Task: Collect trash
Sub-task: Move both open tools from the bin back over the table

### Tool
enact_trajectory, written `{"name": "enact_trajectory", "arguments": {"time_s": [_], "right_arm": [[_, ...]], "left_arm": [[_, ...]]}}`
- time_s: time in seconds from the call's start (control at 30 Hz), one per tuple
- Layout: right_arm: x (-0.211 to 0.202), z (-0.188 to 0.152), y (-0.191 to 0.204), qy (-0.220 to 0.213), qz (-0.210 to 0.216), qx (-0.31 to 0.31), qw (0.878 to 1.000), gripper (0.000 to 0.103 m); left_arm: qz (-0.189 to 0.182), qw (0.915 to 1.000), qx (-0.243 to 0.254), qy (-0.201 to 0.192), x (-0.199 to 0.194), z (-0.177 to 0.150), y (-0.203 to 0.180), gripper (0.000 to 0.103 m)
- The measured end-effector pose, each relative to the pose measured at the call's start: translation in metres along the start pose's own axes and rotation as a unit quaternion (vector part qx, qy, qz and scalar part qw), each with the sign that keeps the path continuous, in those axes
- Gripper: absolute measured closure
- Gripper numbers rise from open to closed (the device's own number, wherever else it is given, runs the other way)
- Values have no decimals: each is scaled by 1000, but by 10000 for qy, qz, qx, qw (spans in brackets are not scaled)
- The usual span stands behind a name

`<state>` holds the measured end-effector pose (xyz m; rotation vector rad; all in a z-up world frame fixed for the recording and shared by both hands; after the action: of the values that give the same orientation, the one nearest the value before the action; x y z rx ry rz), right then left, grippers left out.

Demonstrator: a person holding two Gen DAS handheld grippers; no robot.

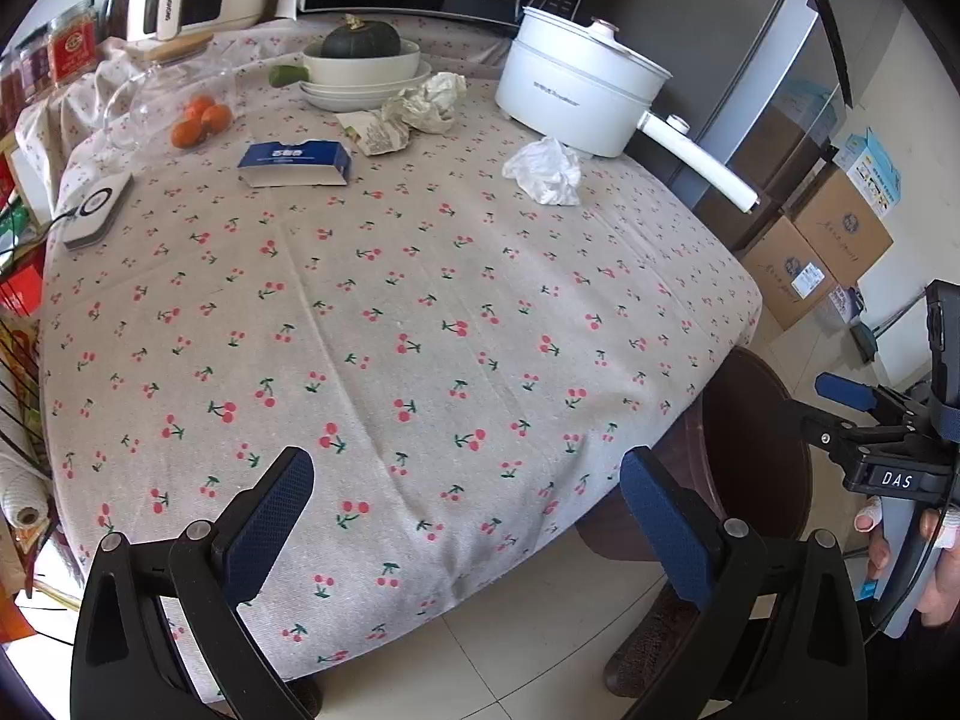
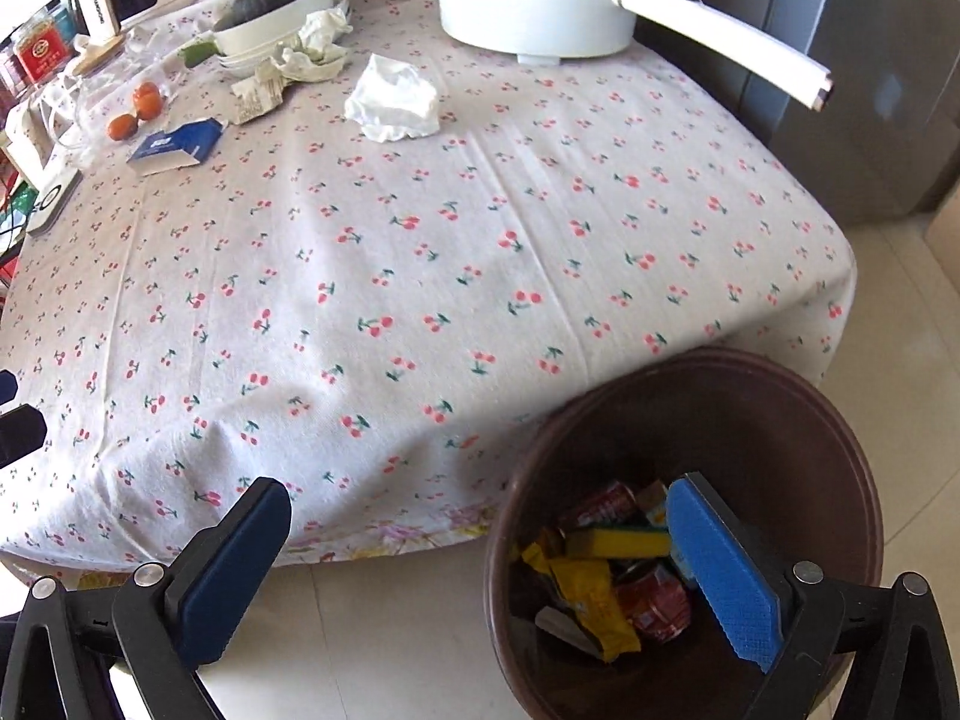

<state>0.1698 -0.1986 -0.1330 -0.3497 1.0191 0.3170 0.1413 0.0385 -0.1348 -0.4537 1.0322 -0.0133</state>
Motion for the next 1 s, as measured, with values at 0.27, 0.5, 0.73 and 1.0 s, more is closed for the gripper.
{"name": "enact_trajectory", "arguments": {"time_s": [0.27,0.5,0.73,1.0], "right_arm": [[9,43,13,-282,-230,-69,9993,0],[43,85,7,-228,-173,-37,9996,0],[96,144,-6,-388,-119,30,9992,0],[161,191,-14,-405,-238,-273,9985,0]], "left_arm": [[451,9987,-210,-112,-1,23,47,0],[760,9965,-270,-208,15,62,75,0],[971,9942,122,-443,56,102,75,0],[813,9952,-57,-546,105,163,75,0]]}}
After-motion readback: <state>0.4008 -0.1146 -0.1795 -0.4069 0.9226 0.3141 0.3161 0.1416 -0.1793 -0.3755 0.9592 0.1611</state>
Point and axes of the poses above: each gripper's, at about its wrist camera, not at the fingertips, and x roughly the way its jaws point, y to its left, z to its top, the point moved 9 cm from there along x, roughly the way its jaws point, and after that the axes turned 15 degrees about -x, right-handed, at the moved point
